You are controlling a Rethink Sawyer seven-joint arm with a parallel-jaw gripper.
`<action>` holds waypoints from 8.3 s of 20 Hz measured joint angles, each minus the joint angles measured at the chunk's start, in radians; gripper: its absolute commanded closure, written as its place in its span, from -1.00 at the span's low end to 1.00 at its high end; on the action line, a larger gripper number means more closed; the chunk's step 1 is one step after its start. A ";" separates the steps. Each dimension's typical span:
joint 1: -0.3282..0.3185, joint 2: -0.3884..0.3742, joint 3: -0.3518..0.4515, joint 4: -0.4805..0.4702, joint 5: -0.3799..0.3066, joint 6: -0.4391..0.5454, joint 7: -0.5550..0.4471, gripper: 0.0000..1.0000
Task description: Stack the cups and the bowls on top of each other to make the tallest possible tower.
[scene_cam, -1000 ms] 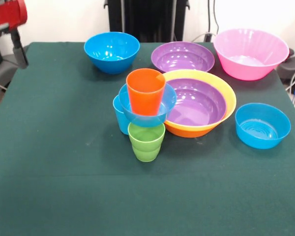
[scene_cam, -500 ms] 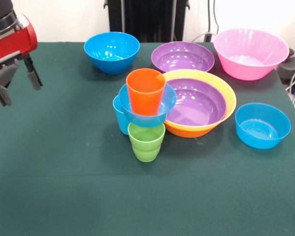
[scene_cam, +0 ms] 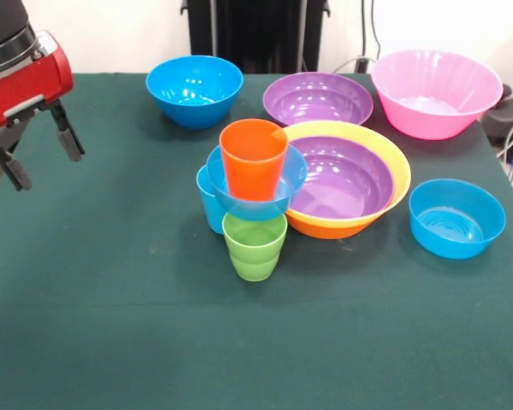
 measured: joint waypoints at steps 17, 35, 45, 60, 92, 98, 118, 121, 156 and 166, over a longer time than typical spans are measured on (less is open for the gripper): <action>0.008 0.008 0.000 -0.051 0.001 0.000 0.000 -1.00; 0.029 0.013 -0.004 -0.055 0.001 0.000 0.000 -1.00; 0.092 -0.057 -0.024 0.007 0.001 0.000 0.000 -1.00; 0.140 -0.139 -0.044 0.040 -0.057 0.215 0.000 -1.00; 0.064 -0.052 -0.039 0.154 -0.032 0.166 0.000 -1.00; 0.066 -0.055 -0.040 0.201 -0.035 0.147 0.000 -1.00; 0.062 -0.164 -0.094 0.464 -0.128 0.044 0.000 -1.00; 0.060 -0.170 -0.105 0.491 -0.154 0.029 0.000 -1.00; 0.018 -0.158 -0.124 0.594 -0.184 -0.332 0.000 -1.00; 0.037 -0.186 -0.126 0.598 -0.182 -0.317 0.000 -1.00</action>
